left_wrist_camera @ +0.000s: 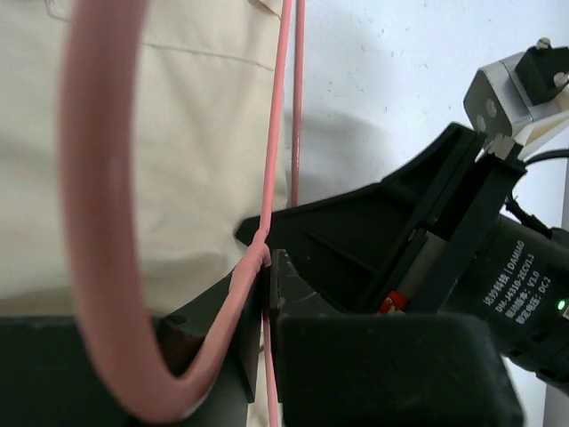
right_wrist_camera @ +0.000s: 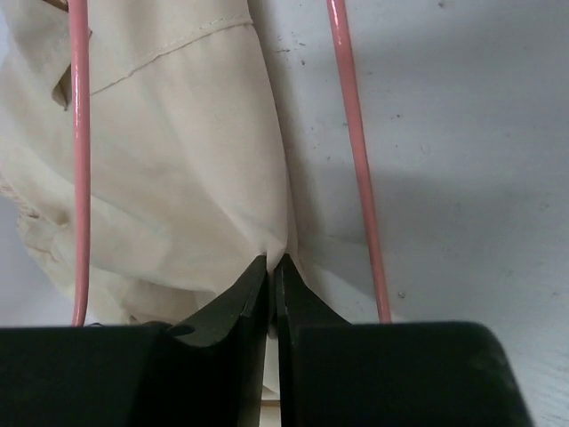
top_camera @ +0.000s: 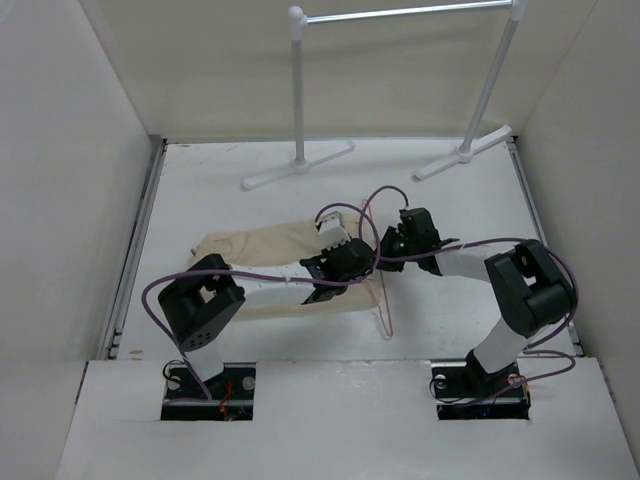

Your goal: Place the trousers on the hanger

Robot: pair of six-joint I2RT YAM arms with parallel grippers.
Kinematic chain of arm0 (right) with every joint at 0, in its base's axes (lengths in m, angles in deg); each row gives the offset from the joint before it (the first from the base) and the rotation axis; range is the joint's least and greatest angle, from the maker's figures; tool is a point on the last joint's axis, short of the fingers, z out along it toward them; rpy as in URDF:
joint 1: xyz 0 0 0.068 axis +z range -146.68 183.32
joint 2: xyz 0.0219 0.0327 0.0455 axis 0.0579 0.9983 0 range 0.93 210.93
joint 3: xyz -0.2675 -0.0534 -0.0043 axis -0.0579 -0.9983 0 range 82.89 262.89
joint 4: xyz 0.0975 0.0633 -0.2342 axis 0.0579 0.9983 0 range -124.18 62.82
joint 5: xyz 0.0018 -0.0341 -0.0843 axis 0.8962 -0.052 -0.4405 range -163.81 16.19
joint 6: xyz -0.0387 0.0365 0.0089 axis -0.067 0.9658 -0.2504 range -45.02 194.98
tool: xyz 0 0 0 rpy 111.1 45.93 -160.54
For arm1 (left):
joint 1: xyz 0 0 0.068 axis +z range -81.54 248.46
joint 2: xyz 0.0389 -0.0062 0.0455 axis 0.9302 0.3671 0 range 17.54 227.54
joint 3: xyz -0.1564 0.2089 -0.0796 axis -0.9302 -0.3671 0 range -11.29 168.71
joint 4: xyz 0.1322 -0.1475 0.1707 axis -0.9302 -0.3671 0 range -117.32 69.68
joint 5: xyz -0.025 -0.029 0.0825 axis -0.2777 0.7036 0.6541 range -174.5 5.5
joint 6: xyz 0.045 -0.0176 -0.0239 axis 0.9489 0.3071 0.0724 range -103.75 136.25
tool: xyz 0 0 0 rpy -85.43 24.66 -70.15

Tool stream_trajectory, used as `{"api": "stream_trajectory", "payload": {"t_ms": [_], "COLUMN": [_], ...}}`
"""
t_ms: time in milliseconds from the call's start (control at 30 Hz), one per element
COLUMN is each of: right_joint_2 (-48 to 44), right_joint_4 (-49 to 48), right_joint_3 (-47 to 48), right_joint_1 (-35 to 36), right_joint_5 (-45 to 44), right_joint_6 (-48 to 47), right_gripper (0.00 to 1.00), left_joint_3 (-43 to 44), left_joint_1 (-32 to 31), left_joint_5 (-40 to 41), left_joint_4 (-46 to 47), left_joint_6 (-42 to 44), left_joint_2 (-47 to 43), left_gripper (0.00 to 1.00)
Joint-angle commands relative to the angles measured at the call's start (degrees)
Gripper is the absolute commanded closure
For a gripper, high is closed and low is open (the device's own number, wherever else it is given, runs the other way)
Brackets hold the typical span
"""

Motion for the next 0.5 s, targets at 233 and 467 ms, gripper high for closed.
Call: {"api": "stream_trajectory", "payload": {"t_ms": [233,467], "right_joint_2": [-12.59,-15.15], "right_joint_4": [1.18,3.47], "right_joint_3": [1.99,0.33], "right_joint_1": [-5.5,-9.11], "right_joint_5": [1.11,0.58], "right_joint_6": [3.43,2.38], "right_gripper": [0.89,0.89], "left_joint_3": [-7.58,-16.01], "left_joint_1": [2.64,5.36], "left_joint_5": [2.23,3.29], "left_joint_4": [-5.75,-10.84], "left_joint_6": [4.71,6.03], "left_joint_2": [-8.62,-18.37], "left_gripper": [1.0,1.0]}}
